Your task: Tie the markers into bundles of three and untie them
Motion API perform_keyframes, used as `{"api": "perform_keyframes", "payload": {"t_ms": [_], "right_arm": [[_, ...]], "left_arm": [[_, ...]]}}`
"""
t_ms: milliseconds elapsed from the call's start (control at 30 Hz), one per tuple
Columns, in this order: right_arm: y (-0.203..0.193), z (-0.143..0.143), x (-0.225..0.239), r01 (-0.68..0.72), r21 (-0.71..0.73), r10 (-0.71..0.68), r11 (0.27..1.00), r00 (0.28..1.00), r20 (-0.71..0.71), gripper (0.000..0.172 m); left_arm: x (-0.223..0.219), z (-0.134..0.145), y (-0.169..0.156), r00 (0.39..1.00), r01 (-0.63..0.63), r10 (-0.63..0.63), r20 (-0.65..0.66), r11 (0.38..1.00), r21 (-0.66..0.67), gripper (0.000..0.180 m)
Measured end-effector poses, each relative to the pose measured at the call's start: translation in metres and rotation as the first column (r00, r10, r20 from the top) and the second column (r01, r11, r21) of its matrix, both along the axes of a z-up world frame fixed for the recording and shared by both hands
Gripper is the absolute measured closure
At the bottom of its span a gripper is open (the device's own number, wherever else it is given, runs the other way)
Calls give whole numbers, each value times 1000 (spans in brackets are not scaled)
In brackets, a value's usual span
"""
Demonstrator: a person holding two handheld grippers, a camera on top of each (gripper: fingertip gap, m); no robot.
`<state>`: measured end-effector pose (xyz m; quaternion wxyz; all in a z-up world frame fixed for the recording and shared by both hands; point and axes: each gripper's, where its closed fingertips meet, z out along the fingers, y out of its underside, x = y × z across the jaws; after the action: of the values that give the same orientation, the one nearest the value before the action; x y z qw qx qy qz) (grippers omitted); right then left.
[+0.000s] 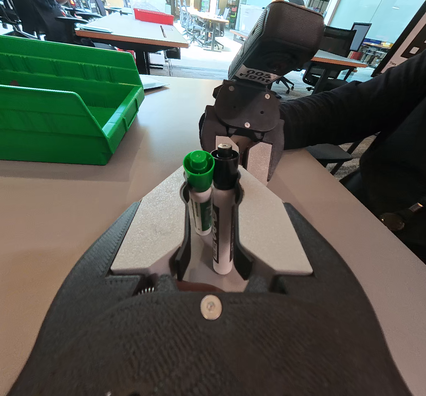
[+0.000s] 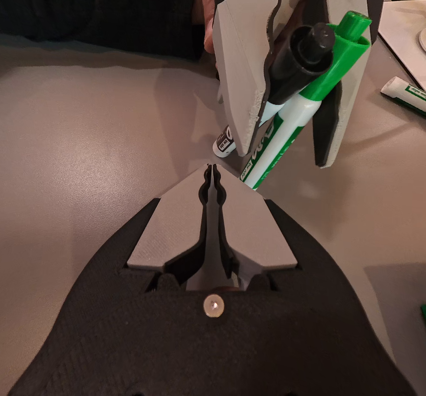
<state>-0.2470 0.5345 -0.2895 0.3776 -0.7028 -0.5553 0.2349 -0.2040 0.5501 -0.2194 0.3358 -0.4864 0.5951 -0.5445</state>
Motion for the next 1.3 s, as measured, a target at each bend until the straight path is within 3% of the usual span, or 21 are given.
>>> {"api": "perform_keyframes", "payload": {"t_ms": [533,767,1300], "right_arm": [[12,13,10,64,29,-63,998,996,-59,172],[17,4,15,84,57,-84,995,996,11,172],[0,7,-2,-18,58,19,998,1000,-8,165]], "left_arm": [[-1,4,6,998,-54,54,34,998,9,145],[0,9,7,992,-102,100,71,995,21,145],[8,22,-8,977,-137,138,160,990,-13,146]]}}
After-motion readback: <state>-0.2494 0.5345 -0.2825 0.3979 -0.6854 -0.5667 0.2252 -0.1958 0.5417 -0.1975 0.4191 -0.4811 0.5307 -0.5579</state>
